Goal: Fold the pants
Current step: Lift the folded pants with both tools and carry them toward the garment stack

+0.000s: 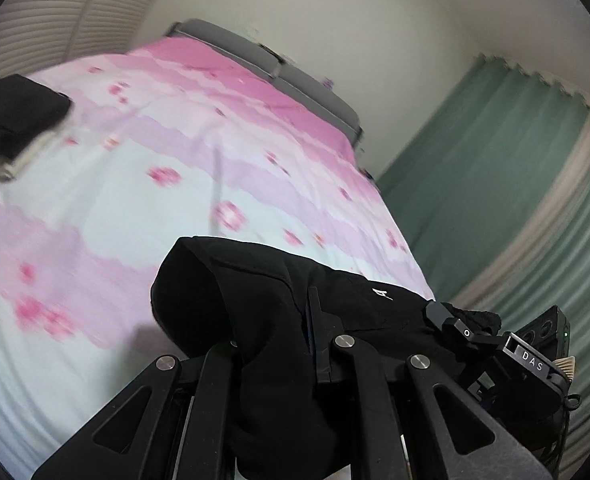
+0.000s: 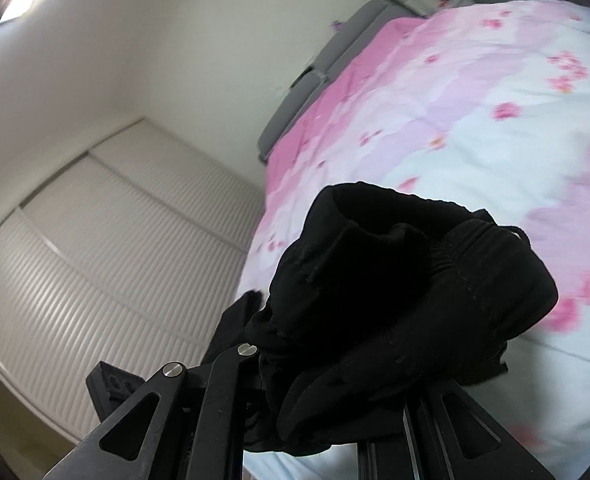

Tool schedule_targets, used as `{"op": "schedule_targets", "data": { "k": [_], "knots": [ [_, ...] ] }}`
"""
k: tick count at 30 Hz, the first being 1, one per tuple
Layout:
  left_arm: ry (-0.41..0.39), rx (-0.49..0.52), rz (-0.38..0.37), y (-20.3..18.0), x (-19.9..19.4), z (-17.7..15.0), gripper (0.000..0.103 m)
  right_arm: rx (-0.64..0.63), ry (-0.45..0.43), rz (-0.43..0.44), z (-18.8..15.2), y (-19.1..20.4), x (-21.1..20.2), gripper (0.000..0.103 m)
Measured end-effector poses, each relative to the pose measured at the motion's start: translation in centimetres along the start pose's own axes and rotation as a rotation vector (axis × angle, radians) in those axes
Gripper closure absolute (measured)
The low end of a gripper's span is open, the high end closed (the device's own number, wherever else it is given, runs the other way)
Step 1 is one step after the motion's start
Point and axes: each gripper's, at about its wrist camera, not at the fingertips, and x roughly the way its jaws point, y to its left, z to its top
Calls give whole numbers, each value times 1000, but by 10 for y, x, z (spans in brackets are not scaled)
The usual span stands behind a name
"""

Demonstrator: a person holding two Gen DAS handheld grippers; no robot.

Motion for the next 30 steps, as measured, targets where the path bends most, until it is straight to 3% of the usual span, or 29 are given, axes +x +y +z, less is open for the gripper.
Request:
{"op": "schedule_targets", "data": {
  "k": [6,13,16,20,23,26,30],
  "knots": [
    [-86,-50,77,89,-42,94,91,-70,98,64,-7,83,112,90],
    [-215,-39,184,202,-78,257,91,-175,183,165,-1,206,279,90],
    [-262,10,267,247,-88,333,91,-228,204,202,2,266,356,90],
    [-336,81,317,303,-101,396,91,-312,190,243,-1,336,451,90],
    [-377,95,324,363,-101,395,91,-329,165,299,-21,355,506,90],
    [-272,37,361,435,-80,359,91,-318,213,306,-65,339,552,90],
    [-93,-35,399,511,-56,281,91,-184,375,224,-149,265,594,90]
  ]
}}
